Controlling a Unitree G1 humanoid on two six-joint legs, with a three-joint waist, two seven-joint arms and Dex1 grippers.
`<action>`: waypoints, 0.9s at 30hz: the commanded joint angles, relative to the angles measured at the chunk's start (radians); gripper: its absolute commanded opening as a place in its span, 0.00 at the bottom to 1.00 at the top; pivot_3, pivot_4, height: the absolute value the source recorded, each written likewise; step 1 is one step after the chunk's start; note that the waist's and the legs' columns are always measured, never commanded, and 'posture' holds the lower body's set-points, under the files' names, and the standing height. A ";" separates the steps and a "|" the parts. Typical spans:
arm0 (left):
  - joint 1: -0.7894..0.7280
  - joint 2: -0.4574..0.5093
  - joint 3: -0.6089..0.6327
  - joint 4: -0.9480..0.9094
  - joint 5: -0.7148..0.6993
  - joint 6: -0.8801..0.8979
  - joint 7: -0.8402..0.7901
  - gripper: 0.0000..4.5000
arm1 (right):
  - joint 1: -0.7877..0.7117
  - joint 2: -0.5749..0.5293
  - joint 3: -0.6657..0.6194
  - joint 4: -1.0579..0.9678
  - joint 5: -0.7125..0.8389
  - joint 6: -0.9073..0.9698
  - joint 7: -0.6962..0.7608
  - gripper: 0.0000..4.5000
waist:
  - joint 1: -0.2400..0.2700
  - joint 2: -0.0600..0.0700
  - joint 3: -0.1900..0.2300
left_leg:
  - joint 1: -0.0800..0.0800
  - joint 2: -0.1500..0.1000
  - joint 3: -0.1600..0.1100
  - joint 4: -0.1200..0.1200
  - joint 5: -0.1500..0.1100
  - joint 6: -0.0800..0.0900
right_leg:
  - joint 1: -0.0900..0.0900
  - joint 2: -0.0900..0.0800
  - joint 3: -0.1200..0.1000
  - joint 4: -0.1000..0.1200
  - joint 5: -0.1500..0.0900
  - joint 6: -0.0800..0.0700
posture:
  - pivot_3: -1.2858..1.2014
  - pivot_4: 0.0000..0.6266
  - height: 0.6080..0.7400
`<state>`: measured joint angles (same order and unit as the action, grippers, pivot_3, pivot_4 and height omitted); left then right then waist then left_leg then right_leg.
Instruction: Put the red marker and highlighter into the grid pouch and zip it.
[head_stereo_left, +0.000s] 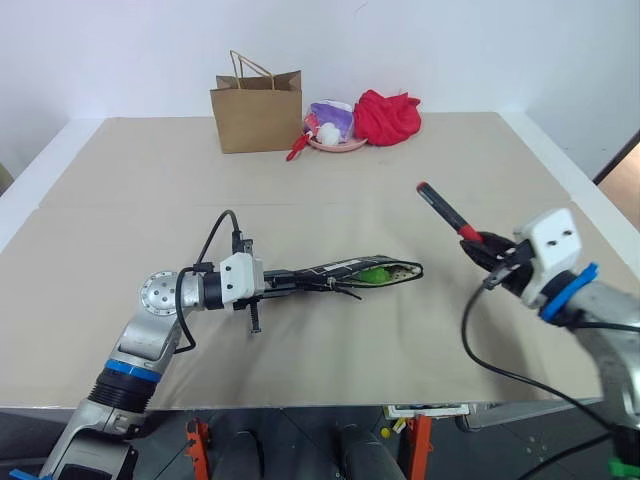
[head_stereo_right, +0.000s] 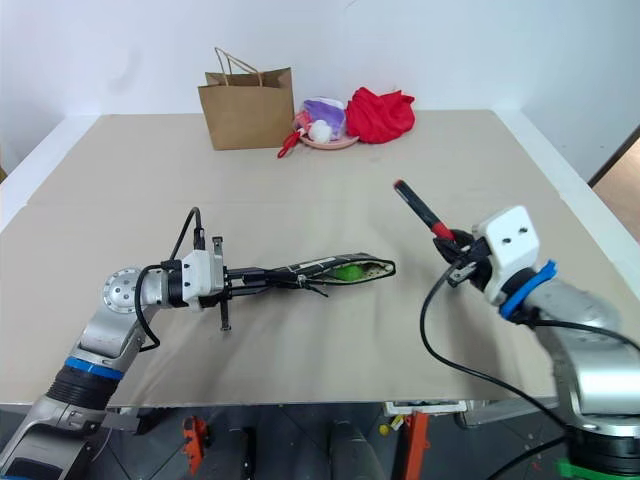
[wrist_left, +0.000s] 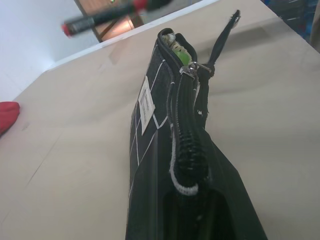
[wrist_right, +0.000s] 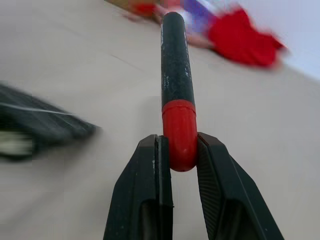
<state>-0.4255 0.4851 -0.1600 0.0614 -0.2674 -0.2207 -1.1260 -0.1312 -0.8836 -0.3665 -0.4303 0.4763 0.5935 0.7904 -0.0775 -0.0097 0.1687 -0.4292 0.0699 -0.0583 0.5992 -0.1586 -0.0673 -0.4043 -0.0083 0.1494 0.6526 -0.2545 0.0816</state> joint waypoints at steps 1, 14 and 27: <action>-0.023 -0.005 0.008 -0.011 -0.014 -0.009 -0.006 0.00 | -0.009 -0.108 -0.079 -0.012 0.151 0.038 0.207 0.09 | 0.000 0.000 0.000 | 0.000 0.000 0.000 0.000 0.000 0.000 | 0.000 0.000 0.000 0.000 0.000 0.000 | 0.52 0.24 1.00; -0.021 -0.011 0.009 -0.010 -0.012 -0.009 -0.003 0.00 | 0.059 -0.261 -0.022 0.025 0.118 -0.069 0.462 0.09 | 0.002 -0.001 0.000 | 0.000 0.000 0.000 0.001 0.000 0.000 | 0.000 0.000 0.000 0.000 0.000 0.000 | 0.52 0.24 1.00; -0.018 -0.006 0.013 -0.015 -0.012 -0.007 0.000 0.00 | 0.058 -0.271 0.035 0.015 0.110 -0.013 0.445 0.09 | 0.003 -0.001 0.000 | 0.000 0.000 0.000 0.001 0.000 0.000 | 0.000 0.000 0.000 0.000 0.000 0.000 | 0.52 0.24 1.00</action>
<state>-0.4306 0.4778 -0.1602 0.0686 -0.2671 -0.2200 -1.1278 -0.0540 -1.1372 -0.3224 -0.3903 0.5675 0.5648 1.2398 -0.0749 -0.0104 0.1692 -0.4293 0.0697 -0.0581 0.5999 -0.1586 -0.0676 -0.4048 -0.0083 0.1494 0.6525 -0.2543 0.0819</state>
